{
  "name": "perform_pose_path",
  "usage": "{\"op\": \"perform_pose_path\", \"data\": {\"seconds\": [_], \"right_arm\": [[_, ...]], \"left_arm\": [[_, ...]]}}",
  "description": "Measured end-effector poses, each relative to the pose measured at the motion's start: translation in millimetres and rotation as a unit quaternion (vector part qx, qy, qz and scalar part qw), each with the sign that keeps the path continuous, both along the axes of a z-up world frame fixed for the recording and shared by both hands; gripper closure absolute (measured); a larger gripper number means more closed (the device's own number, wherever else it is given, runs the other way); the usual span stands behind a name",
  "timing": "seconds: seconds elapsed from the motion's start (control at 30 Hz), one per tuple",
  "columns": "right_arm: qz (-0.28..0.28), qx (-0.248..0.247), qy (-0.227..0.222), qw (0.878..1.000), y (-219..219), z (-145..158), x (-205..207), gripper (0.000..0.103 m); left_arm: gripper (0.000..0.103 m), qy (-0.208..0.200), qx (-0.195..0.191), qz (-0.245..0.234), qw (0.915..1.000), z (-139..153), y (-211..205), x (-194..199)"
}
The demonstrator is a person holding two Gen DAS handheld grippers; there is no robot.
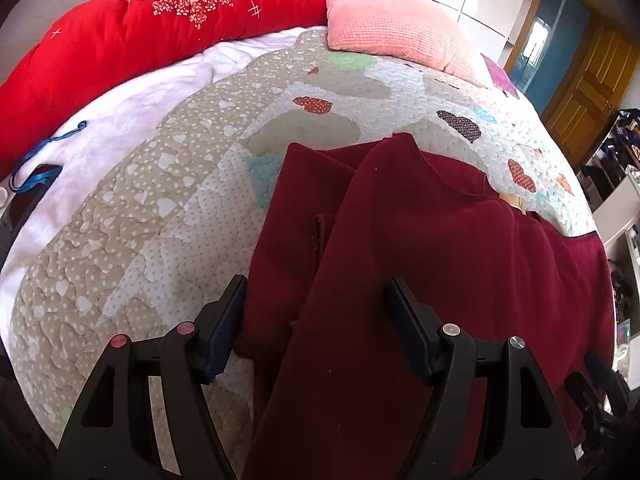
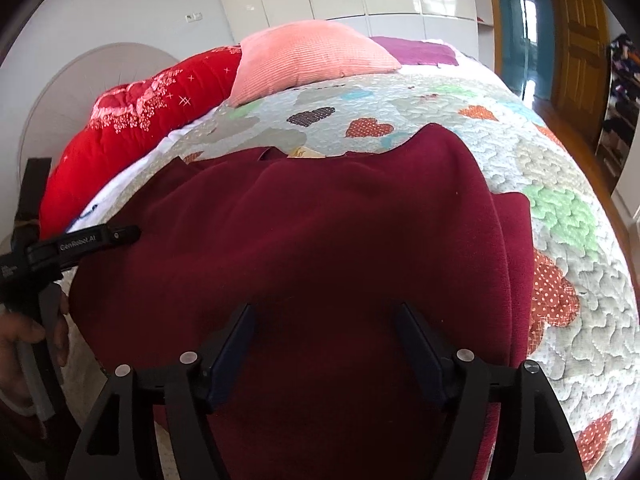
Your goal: Fold small clothes
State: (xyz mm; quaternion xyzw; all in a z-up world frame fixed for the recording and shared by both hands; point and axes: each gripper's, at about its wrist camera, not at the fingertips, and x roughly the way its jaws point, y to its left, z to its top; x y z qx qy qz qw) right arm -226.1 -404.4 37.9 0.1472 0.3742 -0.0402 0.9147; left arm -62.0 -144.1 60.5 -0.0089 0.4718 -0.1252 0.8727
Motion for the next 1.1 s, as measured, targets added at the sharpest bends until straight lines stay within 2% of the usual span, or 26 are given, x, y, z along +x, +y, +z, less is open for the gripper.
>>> {"op": "perform_pose_path", "data": {"seconds": [0.2,0.27,0.37,0.5,0.6,0.73,0.8,0.93,1.1], "right_arm": [[-0.012,0.046,-0.019,0.999,-5,11,-8,0.034],[-0.003,0.045,-0.033,0.998,-3,19,-10,0.047],[-0.005,0.020,-0.036,0.999,2,25,-9,0.048],[-0.018,0.032,-0.032,0.999,-3,21,-6,0.048],[-0.031,0.036,-0.003,0.999,-8,6,0,0.048],[-0.024,0.014,-0.002,1.000,-3,1,2,0.048],[-0.022,0.009,0.000,1.000,-1,4,3,0.048],[0.003,0.037,-0.024,0.999,6,22,7,0.048],[0.053,0.036,-0.046,0.997,36,44,40,0.048]], "left_arm": [[0.032,-0.009,0.013,-0.003,0.9999,5,-2,-9],[0.032,-0.009,0.012,-0.003,0.9999,6,-1,-12],[0.032,-0.009,0.010,-0.002,0.9999,7,1,-15],[0.032,-0.006,0.004,-0.002,1.0000,6,5,-19],[0.032,0.001,-0.012,0.001,0.9999,6,12,-23],[0.032,0.010,-0.039,0.006,0.9991,6,24,-31],[0.032,0.009,-0.048,0.006,0.9988,7,30,-35],[0.032,0.007,-0.059,0.012,0.9982,8,43,-42],[0.032,0.017,-0.080,0.022,0.9964,2,59,-45]]}}
